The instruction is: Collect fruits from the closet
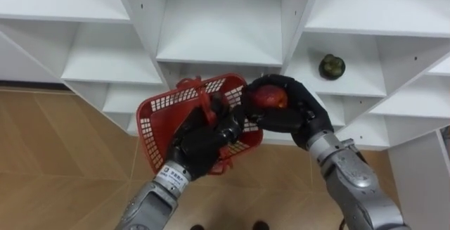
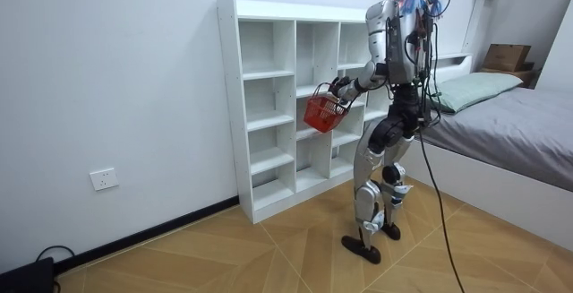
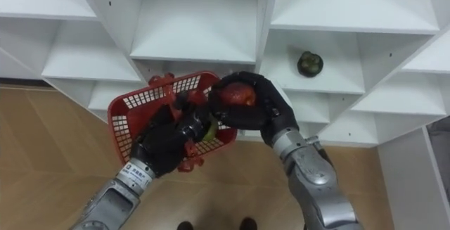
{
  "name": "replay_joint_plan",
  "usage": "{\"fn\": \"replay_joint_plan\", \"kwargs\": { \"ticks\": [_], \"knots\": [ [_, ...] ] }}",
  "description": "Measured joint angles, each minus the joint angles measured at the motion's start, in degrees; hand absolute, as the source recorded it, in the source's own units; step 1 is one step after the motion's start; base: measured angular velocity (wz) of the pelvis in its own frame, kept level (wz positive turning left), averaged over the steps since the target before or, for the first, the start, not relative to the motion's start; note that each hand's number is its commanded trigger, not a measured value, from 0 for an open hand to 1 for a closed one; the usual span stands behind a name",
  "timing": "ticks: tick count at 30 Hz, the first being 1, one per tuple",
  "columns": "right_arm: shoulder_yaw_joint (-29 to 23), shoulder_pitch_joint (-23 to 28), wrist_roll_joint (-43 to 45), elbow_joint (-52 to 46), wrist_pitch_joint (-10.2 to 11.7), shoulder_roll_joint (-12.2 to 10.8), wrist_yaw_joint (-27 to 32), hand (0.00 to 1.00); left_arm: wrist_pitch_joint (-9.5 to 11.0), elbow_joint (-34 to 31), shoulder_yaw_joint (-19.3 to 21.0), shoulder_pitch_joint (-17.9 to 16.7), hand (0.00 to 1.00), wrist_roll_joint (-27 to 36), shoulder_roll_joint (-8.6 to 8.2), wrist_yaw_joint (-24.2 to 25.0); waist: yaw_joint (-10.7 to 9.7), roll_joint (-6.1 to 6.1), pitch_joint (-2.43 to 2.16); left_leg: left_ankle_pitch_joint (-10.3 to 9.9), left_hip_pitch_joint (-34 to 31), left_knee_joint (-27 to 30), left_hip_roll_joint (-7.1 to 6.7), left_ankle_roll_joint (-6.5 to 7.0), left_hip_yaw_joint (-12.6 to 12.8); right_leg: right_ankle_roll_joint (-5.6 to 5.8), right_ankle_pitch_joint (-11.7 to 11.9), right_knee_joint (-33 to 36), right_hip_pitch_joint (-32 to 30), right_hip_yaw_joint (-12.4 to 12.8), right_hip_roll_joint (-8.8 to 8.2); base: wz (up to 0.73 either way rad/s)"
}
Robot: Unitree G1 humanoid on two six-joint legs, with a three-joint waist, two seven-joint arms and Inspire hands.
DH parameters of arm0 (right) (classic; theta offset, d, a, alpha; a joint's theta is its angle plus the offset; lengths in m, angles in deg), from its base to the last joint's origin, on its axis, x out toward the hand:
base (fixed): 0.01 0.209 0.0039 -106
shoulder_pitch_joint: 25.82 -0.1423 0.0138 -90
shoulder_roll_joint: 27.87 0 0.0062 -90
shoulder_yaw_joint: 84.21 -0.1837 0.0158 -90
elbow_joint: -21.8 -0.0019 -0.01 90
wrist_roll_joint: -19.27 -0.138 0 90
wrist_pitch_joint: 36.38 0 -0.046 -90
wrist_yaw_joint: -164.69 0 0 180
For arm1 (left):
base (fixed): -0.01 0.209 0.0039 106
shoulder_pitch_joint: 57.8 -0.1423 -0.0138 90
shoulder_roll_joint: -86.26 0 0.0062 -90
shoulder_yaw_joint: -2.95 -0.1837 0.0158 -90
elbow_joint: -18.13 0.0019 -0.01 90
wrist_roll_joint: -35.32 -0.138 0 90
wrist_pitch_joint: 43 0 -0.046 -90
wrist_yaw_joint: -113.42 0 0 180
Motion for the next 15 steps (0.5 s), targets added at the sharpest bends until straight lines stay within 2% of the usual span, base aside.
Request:
{"fn": "replay_joint_plan", "kwargs": {
  "ticks": [5, 11, 15],
  "knots": [
    [-0.08, 0.01, -1.40, -0.02, -0.85, -0.39, -1.10, 1.00, -1.58, 0.00, -0.78, -0.05, 1.00, 1.31, -0.24, 1.98, -0.07, -0.03, 0.01, 0.00, 0.00, -0.08, -0.03, 0.00, 0.46, -0.01, 0.01, 0.18, -0.37, 0.52, 0.09, -0.05],
    [-0.03, 0.01, -5.96, -0.42, -1.18, -0.98, -1.26, 1.00, -1.57, -0.25, -0.93, -0.05, 1.00, 2.32, -1.24, 3.13, -0.10, -0.15, 0.02, 0.00, 0.14, -0.32, -0.07, 0.01, 0.60, 0.02, -0.05, 0.57, -0.79, 1.35, 0.18, -0.03],
    [0.05, -0.12, -9.94, -0.42, -1.18, -1.42, -1.30, 1.00, -1.59, -0.53, -2.54, 0.03, 1.00, 2.31, -1.39, 3.40, -0.25, -0.25, 0.06, 0.01, 0.18, -0.29, -0.05, 0.00, 0.79, 0.02, -0.05, 0.58, -0.71, 1.33, 0.20, 0.00]
  ]
}}
